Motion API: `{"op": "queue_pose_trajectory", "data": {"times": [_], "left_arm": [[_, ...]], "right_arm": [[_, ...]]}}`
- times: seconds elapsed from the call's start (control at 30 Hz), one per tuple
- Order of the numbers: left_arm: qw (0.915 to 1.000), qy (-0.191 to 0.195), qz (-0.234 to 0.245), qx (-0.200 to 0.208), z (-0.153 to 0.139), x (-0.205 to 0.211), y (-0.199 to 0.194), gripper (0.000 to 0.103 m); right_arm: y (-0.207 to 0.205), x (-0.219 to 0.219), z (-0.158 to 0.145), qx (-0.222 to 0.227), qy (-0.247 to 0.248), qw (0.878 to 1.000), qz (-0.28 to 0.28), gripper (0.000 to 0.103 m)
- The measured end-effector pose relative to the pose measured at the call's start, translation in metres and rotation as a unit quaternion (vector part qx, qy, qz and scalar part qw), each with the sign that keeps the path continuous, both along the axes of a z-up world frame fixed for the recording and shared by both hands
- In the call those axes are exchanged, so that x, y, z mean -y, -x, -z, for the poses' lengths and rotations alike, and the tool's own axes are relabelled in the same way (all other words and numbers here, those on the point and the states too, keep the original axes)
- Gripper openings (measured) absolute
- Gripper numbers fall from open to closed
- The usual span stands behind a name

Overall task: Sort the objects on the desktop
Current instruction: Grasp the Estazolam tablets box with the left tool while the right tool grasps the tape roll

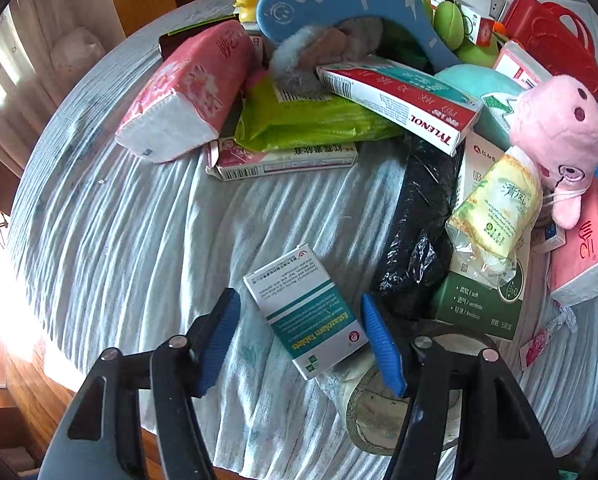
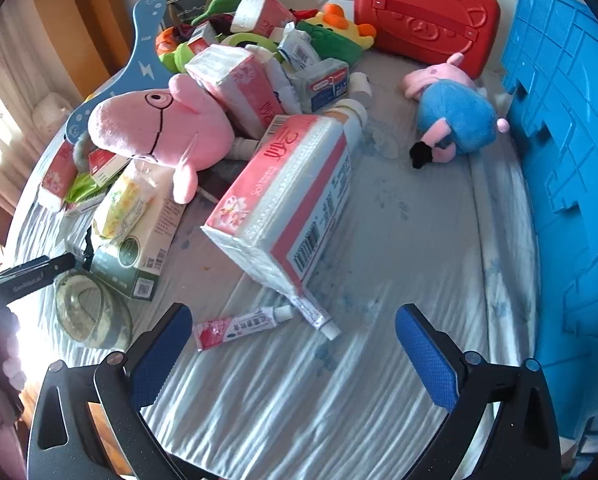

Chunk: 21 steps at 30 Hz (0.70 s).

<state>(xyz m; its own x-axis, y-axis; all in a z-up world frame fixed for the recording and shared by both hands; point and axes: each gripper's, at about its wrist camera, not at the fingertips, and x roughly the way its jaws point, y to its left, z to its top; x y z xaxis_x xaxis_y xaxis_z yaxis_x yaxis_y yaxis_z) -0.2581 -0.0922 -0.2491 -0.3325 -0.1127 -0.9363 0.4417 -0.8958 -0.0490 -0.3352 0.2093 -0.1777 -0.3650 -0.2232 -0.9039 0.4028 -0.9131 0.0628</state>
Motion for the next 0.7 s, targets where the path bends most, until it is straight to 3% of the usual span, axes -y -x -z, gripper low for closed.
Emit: {"op": "queue_pose_trajectory", "data": {"times": [0.13,0.3,0.43,0.6,0.7], "left_arm": [[1.0000,-0.004,-0.004,0.002,0.005,0.007,-0.008,0.037],[0.9995,0.032,-0.005,0.009,0.006,0.022,-0.025,0.037],[0.9984,0.049,0.028,0.009,0.004,0.025,-0.042,0.037],[0.9965,0.055,0.064,-0.001,0.003,0.017,-0.059,0.037],[0.9964,0.058,0.062,-0.008,0.000,0.008,-0.065,0.037]], "right_arm": [[-0.002,0.014,0.007,0.010,0.001,1.000,-0.018,0.103],[-0.012,0.044,0.019,0.026,0.014,0.998,-0.055,0.103],[-0.031,0.081,0.029,0.035,0.022,0.994,-0.100,0.103],[-0.055,0.122,0.040,0.042,0.023,0.988,-0.145,0.103],[-0.069,0.138,0.045,0.034,0.016,0.984,-0.174,0.103]]}}
